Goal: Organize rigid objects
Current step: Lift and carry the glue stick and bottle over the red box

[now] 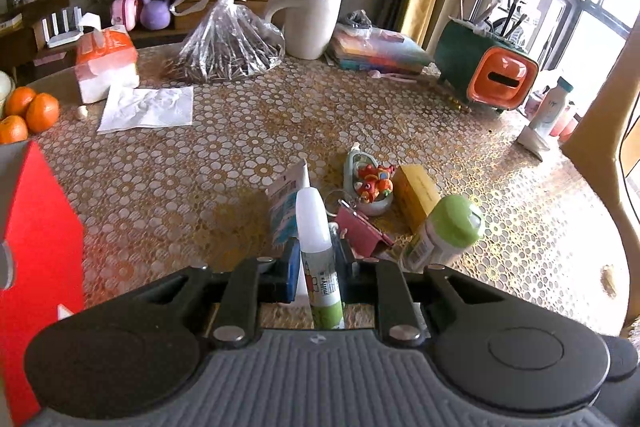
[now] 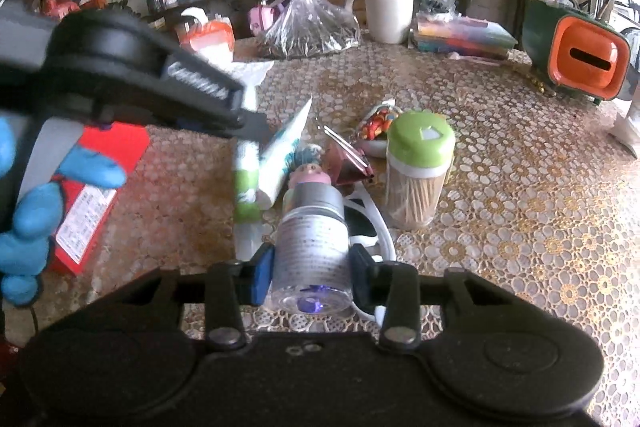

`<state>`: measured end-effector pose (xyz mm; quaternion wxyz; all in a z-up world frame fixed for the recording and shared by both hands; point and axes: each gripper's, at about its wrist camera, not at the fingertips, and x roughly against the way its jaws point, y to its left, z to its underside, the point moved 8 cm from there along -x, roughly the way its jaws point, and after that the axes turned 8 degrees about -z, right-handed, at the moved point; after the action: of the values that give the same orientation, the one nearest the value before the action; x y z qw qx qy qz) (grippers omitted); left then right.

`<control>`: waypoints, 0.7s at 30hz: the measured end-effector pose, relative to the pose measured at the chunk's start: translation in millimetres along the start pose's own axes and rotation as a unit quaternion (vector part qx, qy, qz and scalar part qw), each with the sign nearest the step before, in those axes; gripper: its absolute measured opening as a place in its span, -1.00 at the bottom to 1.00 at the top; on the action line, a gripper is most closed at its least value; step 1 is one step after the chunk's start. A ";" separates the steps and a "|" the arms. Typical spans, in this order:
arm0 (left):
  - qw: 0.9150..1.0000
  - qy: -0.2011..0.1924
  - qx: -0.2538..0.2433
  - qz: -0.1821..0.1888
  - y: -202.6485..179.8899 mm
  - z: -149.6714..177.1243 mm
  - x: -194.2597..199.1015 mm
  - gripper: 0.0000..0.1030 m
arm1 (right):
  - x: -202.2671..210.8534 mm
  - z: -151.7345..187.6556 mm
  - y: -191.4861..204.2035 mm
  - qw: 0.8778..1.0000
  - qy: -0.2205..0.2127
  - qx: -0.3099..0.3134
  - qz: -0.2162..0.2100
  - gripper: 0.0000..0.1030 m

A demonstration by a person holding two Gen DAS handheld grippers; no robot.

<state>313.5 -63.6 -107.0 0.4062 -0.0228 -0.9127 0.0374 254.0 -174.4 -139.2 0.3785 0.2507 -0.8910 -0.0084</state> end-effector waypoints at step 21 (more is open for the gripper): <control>0.999 -0.028 0.022 0.038 50.1 16.1 101.6 -0.67 | 57.7 -21.8 63.5 0.998 -0.033 0.047 -0.001 -0.22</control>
<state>234.1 -7.2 -46.9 0.3788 -0.0473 -0.9213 0.0736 206.9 -141.3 -72.0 0.3370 0.2688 -0.9020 0.0251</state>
